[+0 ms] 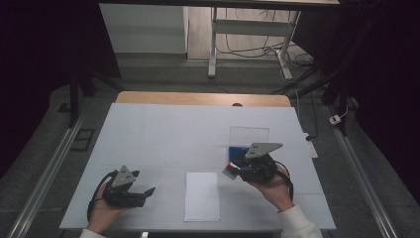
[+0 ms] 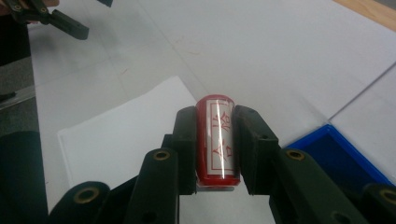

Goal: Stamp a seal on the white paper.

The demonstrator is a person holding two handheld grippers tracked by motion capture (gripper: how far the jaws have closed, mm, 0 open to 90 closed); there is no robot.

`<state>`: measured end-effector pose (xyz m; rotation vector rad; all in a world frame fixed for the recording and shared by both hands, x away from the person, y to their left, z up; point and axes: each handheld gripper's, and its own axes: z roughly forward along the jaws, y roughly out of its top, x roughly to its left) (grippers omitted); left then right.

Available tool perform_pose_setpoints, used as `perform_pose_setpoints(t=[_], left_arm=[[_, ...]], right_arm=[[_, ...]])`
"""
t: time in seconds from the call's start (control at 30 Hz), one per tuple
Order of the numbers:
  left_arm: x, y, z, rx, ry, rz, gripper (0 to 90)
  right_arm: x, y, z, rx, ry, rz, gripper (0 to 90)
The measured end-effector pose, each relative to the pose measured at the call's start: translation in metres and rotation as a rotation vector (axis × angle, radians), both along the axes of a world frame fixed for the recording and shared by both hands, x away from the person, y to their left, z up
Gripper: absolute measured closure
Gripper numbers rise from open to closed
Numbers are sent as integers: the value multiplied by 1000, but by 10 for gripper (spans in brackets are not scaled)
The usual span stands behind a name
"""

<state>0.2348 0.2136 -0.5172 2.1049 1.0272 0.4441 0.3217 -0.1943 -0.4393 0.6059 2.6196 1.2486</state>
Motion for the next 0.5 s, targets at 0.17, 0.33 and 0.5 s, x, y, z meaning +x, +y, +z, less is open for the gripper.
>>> perform_pose_setpoints(t=[0.17,0.33,0.5], left_arm=[[0,0,0,0,0,0,187],[0,0,0,-1,1,1,188],[0,0,0,-3,0,2,188]], right_arm=[[-5,10,-2,-11,-3,23,698],[-10,20,-4,-30,-3,47,697],[-16,29,-6,-45,-3,72,697]])
